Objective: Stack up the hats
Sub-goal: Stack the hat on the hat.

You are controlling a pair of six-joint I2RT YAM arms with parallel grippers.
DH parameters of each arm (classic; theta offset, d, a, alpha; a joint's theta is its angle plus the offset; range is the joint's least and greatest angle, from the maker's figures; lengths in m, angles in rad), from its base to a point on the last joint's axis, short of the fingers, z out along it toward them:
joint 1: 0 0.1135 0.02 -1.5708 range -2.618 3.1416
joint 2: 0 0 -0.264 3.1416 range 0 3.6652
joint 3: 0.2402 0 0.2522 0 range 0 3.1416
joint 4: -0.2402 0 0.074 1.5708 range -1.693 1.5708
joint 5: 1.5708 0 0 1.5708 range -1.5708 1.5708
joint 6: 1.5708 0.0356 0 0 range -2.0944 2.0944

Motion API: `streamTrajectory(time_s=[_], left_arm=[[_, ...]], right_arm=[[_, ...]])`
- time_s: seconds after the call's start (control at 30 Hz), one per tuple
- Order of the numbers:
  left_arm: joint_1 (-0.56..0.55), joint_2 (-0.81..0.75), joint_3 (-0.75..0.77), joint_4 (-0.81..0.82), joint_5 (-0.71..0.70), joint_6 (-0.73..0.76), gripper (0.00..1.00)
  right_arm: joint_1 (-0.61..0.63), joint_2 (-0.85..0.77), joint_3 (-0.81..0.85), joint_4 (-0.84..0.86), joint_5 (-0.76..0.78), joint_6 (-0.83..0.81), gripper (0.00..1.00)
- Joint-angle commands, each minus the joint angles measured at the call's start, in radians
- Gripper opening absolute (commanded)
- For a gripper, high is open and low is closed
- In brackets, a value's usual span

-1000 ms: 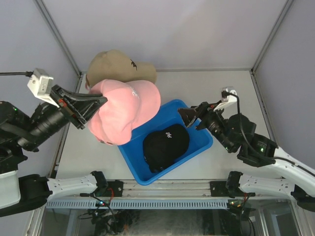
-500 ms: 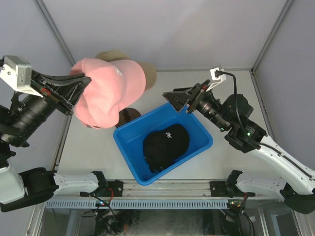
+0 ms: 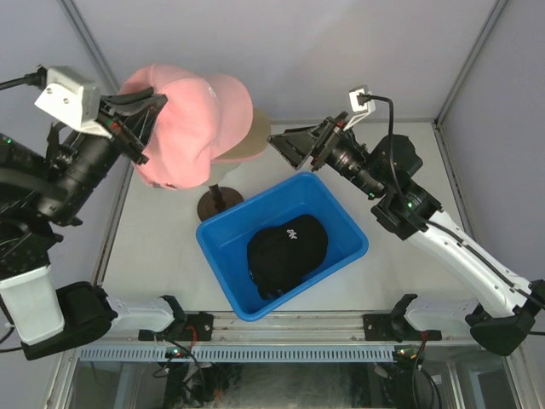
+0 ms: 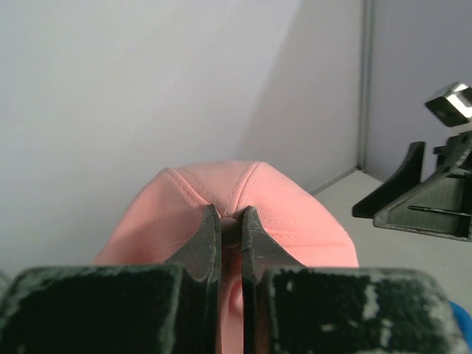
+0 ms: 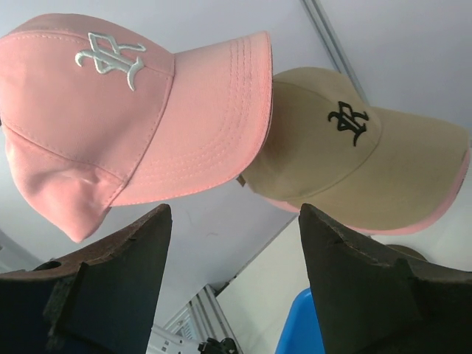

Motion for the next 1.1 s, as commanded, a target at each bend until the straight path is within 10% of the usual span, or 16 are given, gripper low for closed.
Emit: streamTrajectory(time_s=[0.0,1.07], left_arm=[[0.204,0.007,-0.038,0.126,0.208,-0.017,0.0],[1.051,0.213,-0.224,0.651,1.258,-0.599,0.0]], right_arm=[[-0.044,0.035,0.047,0.072,-0.057,0.03,0.7],[-0.186,0.231,0.131,0.186,-0.214,0.08,0.7]])
